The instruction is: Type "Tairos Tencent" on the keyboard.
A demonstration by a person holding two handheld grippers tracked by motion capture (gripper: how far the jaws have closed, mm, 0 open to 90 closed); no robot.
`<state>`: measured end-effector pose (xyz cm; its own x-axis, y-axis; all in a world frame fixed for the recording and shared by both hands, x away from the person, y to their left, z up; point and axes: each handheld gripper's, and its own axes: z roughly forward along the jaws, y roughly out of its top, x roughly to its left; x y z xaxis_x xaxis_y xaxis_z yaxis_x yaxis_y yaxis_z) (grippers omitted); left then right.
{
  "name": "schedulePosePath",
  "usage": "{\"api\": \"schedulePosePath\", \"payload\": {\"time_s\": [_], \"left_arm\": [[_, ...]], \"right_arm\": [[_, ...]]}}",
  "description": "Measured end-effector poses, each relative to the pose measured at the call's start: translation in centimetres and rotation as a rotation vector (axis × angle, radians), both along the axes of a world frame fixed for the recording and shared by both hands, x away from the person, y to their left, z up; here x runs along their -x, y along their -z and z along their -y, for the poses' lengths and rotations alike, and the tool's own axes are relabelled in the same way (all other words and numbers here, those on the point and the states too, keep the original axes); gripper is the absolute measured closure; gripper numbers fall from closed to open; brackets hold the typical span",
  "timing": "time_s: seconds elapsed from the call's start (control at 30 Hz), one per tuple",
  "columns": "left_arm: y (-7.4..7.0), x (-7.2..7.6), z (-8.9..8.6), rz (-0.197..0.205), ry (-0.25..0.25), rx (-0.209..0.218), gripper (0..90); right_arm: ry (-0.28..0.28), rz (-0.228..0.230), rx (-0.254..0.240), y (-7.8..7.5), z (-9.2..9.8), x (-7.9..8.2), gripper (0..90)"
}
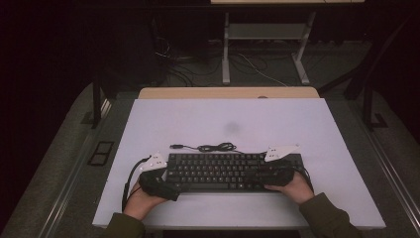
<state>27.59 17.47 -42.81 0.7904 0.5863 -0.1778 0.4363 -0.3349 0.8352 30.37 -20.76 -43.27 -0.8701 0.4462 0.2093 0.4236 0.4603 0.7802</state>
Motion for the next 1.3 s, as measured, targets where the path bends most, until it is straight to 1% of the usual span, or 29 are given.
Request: {"api": "schedulePosePath", "payload": {"time_s": [0.17, 0.6, 0.7, 0.8, 1.3], "left_arm": [[-0.01, 0.01, 0.01, 0.000, 0.001, -0.001, 0.0], [-0.03, 0.01, 0.05, 0.001, 0.002, 0.000, 0.0], [-0.03, 0.01, 0.06, 0.001, 0.001, 0.000, 0.0], [-0.06, 0.03, 0.09, 0.003, 0.000, -0.001, 0.0], [-0.38, -0.44, 0.56, 0.014, -0.002, 0.001, 0.0]], "right_arm": [[-0.011, -0.001, 0.016, 0.10, 0.00, -0.03, 89.2], [-0.021, -0.005, 0.077, 0.63, -0.34, 0.00, 89.4], [-0.024, -0.001, 0.079, 0.67, -0.36, 0.00, 89.4], [-0.024, 0.002, 0.093, 0.80, -0.43, 0.03, 89.5], [-0.024, 0.002, 0.093, 0.85, -0.43, 0.03, 89.5]]}}
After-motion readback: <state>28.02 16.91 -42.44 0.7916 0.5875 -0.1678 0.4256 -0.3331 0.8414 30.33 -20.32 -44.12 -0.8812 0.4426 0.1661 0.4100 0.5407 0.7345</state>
